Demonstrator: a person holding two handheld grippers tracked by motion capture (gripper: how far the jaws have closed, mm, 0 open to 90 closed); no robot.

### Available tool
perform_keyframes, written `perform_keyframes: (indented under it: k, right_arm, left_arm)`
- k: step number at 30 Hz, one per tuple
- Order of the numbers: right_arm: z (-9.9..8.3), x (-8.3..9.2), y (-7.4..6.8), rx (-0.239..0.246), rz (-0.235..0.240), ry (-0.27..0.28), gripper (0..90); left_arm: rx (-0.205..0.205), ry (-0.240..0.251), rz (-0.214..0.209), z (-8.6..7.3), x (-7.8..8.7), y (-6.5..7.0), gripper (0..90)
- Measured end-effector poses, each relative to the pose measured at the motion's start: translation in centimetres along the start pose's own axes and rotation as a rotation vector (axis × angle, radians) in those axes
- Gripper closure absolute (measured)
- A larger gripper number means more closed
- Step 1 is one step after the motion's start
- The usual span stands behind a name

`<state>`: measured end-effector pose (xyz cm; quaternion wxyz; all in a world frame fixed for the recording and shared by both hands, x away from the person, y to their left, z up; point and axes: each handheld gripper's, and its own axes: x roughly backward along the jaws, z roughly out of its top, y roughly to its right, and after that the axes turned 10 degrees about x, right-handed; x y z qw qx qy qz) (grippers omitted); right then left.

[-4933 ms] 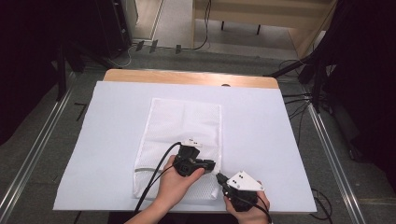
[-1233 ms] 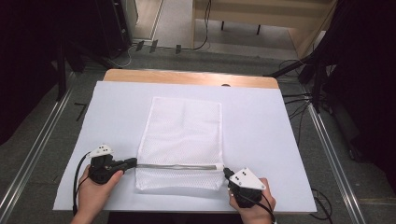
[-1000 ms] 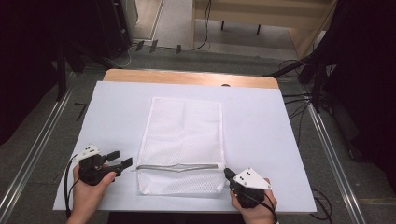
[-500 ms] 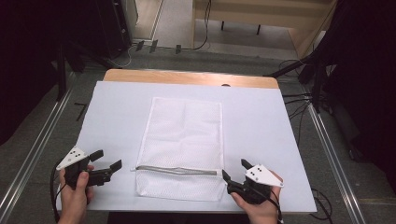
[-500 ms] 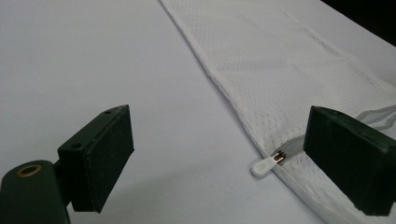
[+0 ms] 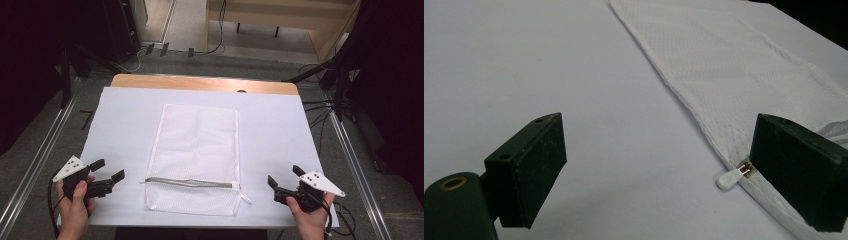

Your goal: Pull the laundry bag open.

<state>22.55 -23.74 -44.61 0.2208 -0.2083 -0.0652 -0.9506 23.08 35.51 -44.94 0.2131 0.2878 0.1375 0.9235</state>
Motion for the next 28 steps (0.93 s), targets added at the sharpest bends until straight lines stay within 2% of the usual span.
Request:
perform_keyframes:
  k: [4,5,6,10,11,13,14,15,18,23,28]
  right_arm:
    - [-0.5,0.5,1.7,-0.015,-0.024,-0.001,5.5]
    - [-0.5,0.5,1.7,-0.015,-0.024,-0.001,5.5]
    - [-0.8,0.6,2.4,-0.017,-0.036,0.0,4.8]
    - [-1.3,0.9,3.4,-0.01,-0.047,0.008,4.7]
    - [-1.7,1.0,4.1,-0.011,-0.06,0.009,4.6]
    - [-1.8,1.1,4.4,-0.013,-0.069,0.006,4.5]
    - [-2.1,1.3,5.1,-0.027,-0.084,0.008,4.3]
    - [-2.1,1.3,5.1,-0.027,-0.084,0.008,4.3]
    - [-2.8,1.5,6.3,-0.063,-0.103,-0.006,3.4]
    - [-3.1,1.6,6.9,-0.074,-0.113,-0.008,2.7]
    - [-3.1,1.2,6.4,-0.061,-0.114,-0.028,2.7]
  left_arm:
    - [-0.007,0.005,0.009,0.1,0.2,-0.3,4.5]
    - [-0.007,0.005,0.009,0.1,0.2,-0.3,2.7]
    - [-0.003,0.011,0.013,0.2,0.3,-0.5,2.5]
    - [0.017,0.009,0.018,0.3,0.3,-0.8,2.5]
    - [0.013,0.002,0.016,0.3,0.4,-0.9,1.6]
    - [0.013,0.006,0.021,0.4,0.4,-0.9,1.1]
    - [0.013,0.013,0.026,0.4,0.5,-1.0,1.1]
    - [0.013,0.013,0.026,0.4,0.5,-1.0,1.1]
    - [0.007,0.021,0.045,0.5,0.8,-1.3,1.1]
    - [0.01,0.025,0.051,0.5,0.9,-1.6,1.1]
    - [0.003,0.017,0.051,0.6,0.7,-1.6,1.1]
